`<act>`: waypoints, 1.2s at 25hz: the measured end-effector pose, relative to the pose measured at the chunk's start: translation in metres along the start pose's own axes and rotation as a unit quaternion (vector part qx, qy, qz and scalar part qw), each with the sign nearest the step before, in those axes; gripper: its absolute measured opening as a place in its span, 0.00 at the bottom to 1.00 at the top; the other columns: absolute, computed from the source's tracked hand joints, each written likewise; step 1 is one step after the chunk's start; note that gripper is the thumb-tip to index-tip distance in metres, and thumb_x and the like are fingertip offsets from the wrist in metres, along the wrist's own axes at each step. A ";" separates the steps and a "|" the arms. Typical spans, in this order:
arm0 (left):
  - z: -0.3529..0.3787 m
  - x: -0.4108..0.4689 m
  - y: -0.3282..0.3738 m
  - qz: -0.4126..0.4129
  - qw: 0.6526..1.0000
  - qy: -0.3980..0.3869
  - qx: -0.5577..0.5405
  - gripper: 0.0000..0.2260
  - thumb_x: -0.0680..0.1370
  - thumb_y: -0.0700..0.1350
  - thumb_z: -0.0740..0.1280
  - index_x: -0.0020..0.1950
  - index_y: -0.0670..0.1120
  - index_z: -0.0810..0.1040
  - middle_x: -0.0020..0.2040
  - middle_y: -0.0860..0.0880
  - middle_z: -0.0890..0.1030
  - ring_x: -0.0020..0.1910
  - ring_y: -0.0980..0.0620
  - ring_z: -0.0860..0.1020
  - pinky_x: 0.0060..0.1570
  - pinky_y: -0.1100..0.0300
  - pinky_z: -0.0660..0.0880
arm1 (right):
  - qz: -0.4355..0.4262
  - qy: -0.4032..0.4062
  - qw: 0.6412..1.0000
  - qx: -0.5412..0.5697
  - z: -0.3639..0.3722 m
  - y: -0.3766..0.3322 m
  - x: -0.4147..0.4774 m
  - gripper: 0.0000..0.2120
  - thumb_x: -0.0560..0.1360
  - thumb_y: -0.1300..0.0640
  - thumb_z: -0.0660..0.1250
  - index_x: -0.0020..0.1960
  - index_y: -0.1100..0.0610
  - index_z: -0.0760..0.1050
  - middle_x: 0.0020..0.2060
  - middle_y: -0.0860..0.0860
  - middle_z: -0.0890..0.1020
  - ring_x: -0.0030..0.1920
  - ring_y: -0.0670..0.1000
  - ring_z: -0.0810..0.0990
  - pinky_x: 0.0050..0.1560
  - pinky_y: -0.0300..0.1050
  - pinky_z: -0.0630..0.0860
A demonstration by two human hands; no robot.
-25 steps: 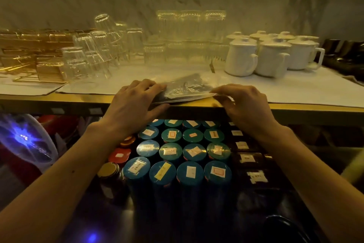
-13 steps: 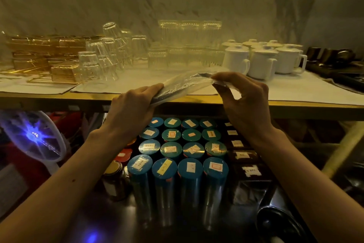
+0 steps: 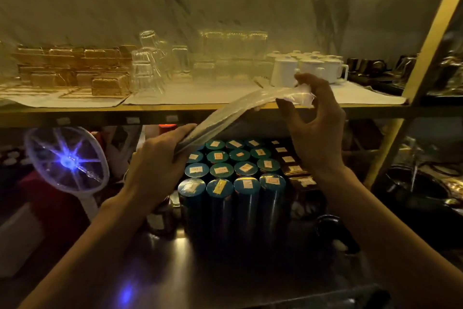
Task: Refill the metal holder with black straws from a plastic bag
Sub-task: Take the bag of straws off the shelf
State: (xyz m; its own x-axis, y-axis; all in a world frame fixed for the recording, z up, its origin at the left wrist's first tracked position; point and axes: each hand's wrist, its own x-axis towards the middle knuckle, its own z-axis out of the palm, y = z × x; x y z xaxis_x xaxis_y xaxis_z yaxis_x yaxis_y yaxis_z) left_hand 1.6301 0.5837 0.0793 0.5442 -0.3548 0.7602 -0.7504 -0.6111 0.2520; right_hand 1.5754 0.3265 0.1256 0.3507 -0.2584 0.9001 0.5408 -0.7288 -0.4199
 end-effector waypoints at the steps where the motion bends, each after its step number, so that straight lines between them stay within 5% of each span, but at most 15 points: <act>1: -0.003 -0.012 0.001 -0.004 1.000 -0.005 -0.023 0.19 0.77 0.42 0.68 0.68 0.46 0.76 0.51 0.48 0.85 0.43 0.54 0.81 0.41 0.71 0.71 | 0.007 -0.006 1.000 -0.006 -0.002 -0.010 -0.007 0.19 0.74 0.53 0.70 0.63 0.56 0.72 0.58 0.41 0.74 0.59 0.35 0.72 0.61 0.39 0.73; 3: -0.006 -0.035 0.005 -0.028 0.996 -0.023 -0.080 0.18 0.77 0.42 0.68 0.67 0.50 0.77 0.47 0.55 0.83 0.40 0.58 0.80 0.39 0.74 0.69 | 0.020 -0.019 0.999 -0.020 -0.006 -0.024 -0.018 0.18 0.75 0.53 0.69 0.63 0.55 0.72 0.58 0.40 0.74 0.59 0.38 0.72 0.60 0.42 0.74; 6: -0.004 -0.066 0.011 -0.079 0.983 -0.045 -0.158 0.14 0.77 0.40 0.70 0.58 0.55 0.80 0.41 0.61 0.81 0.38 0.61 0.80 0.38 0.63 0.77 | 0.020 -0.021 0.999 -0.045 -0.017 -0.039 -0.031 0.15 0.76 0.55 0.67 0.62 0.56 0.73 0.56 0.42 0.75 0.54 0.36 0.74 0.55 0.34 0.74; 9: 0.005 -0.090 0.029 -0.114 0.967 -0.066 -0.217 0.12 0.75 0.36 0.71 0.47 0.54 0.79 0.34 0.62 0.79 0.34 0.69 0.78 0.35 0.74 0.70 | 0.037 -0.033 0.997 -0.053 -0.036 -0.045 -0.041 0.12 0.77 0.55 0.66 0.60 0.54 0.75 0.55 0.44 0.77 0.49 0.40 0.78 0.51 0.42 0.79; 13: 0.023 -0.116 0.057 -0.118 0.932 -0.168 -0.300 0.10 0.76 0.41 0.71 0.56 0.51 0.82 0.44 0.57 0.84 0.44 0.60 0.82 0.43 0.64 0.75 | 0.059 -0.031 0.995 -0.072 -0.092 -0.048 -0.055 0.08 0.78 0.57 0.65 0.56 0.52 0.77 0.49 0.41 0.79 0.50 0.45 0.81 0.50 0.49 0.81; 16: 0.038 -0.131 0.097 -0.127 0.887 -0.233 -0.379 0.12 0.75 0.45 0.71 0.58 0.51 0.82 0.47 0.52 0.86 0.48 0.53 0.84 0.48 0.55 0.79 | 0.080 -0.029 0.991 -0.104 -0.148 -0.053 -0.072 0.07 0.78 0.59 0.66 0.54 0.52 0.78 0.45 0.41 0.79 0.48 0.36 0.78 0.48 0.32 0.77; 18: 0.051 -0.137 0.139 -0.100 0.855 -0.273 -0.428 0.12 0.75 0.45 0.70 0.59 0.50 0.82 0.48 0.50 0.86 0.49 0.51 0.84 0.50 0.55 0.79 | 0.099 -0.010 0.986 -0.131 -0.197 -0.057 -0.086 0.06 0.78 0.59 0.66 0.52 0.53 0.79 0.46 0.45 0.81 0.48 0.38 0.78 0.47 0.29 0.75; 23: 0.086 -0.154 0.242 -0.075 0.785 -0.339 -0.513 0.10 0.77 0.40 0.70 0.58 0.45 0.82 0.47 0.45 0.86 0.47 0.50 0.84 0.47 0.58 0.79 | 0.162 0.056 0.963 -0.206 -0.330 -0.067 -0.123 0.07 0.77 0.51 0.66 0.53 0.52 0.79 0.49 0.48 0.81 0.51 0.47 0.80 0.49 0.49 0.80; 27: 0.111 -0.185 0.354 -0.025 0.715 -0.413 -0.564 0.11 0.76 0.40 0.70 0.58 0.41 0.81 0.47 0.42 0.86 0.47 0.47 0.84 0.47 0.55 0.81 | 0.287 0.149 0.926 -0.197 -0.458 -0.109 -0.183 0.13 0.76 0.53 0.69 0.59 0.52 0.75 0.55 0.51 0.79 0.53 0.47 0.80 0.46 0.40 0.81; 30: 0.118 -0.209 0.425 0.015 0.649 -0.479 -0.590 0.10 0.76 0.40 0.70 0.57 0.41 0.81 0.47 0.41 0.86 0.47 0.43 0.85 0.47 0.52 0.82 | 0.357 0.261 0.891 -0.106 -0.526 -0.145 -0.227 0.15 0.76 0.56 0.69 0.61 0.49 0.73 0.55 0.51 0.79 0.52 0.51 0.82 0.48 0.47 0.82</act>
State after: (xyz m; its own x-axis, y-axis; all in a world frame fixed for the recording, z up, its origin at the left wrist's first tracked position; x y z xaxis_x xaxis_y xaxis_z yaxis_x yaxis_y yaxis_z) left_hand 1.2418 0.3140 -0.0431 0.0819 -0.9772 0.1961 -0.2230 0.1738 0.9592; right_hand 1.0150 0.1579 0.0430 0.1153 -0.9233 0.3664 0.1462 -0.3490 -0.9256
